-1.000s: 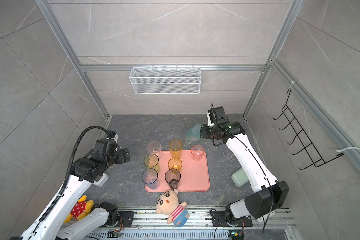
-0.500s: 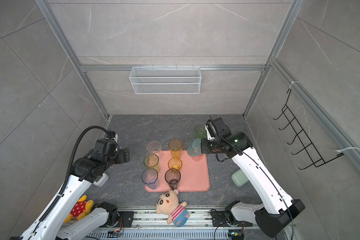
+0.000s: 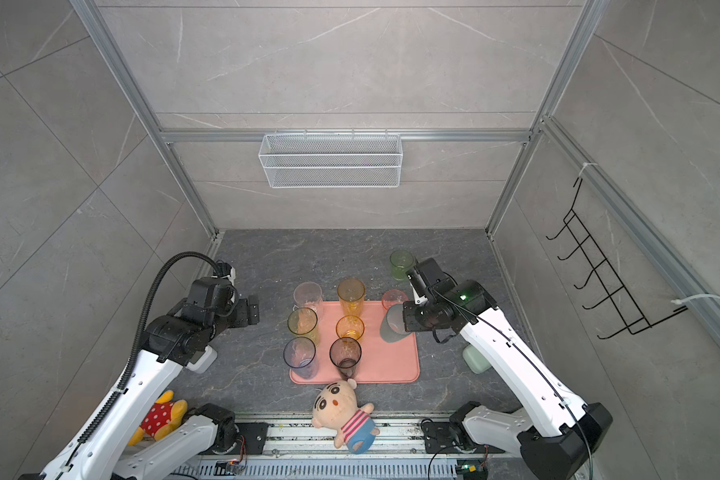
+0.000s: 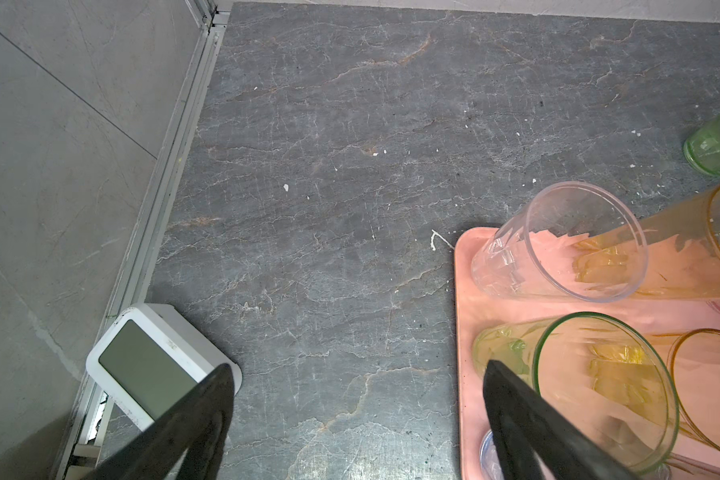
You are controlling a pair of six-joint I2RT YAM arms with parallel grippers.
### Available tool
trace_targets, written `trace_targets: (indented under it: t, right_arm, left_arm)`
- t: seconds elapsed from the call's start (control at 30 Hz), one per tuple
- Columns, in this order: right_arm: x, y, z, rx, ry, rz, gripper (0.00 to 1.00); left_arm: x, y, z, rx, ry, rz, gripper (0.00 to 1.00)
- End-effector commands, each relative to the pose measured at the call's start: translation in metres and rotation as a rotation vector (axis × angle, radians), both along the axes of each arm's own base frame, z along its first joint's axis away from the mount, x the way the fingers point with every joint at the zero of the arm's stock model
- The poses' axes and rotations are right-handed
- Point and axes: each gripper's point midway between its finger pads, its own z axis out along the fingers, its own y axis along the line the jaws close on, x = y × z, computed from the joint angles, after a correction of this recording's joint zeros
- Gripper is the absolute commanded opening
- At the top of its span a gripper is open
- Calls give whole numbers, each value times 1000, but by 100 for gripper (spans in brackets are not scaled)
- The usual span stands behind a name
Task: Place the glasses into the tray
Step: 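Lift the teal glass and carry it toward the tray's near corner, then lower the teal glass onto the tray and open the right gripper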
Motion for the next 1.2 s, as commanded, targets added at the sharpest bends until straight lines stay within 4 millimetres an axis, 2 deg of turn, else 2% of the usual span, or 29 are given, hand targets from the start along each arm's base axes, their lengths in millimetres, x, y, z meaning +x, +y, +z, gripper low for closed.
trace_targets:
  t: [0.0,0.47,0.93,1.17]
  right_arm:
    - [-1,-7,-6,-17,-24,-45,0]
    - [4,-6,-63,-89,42,-84,0]
    - [22,0,-90,-125,40,-87,0]
    - [27,-6,-99,-171,47,-120,0]
  left_arm:
    - [1,-1,11,-29,-38,-4,94]
    - [1,-4,11,-39,-35,-13,94]
    - [1,-4,10,-41,-34,-16,94]
    - [1,-5,10,-43,-34,-16,94]
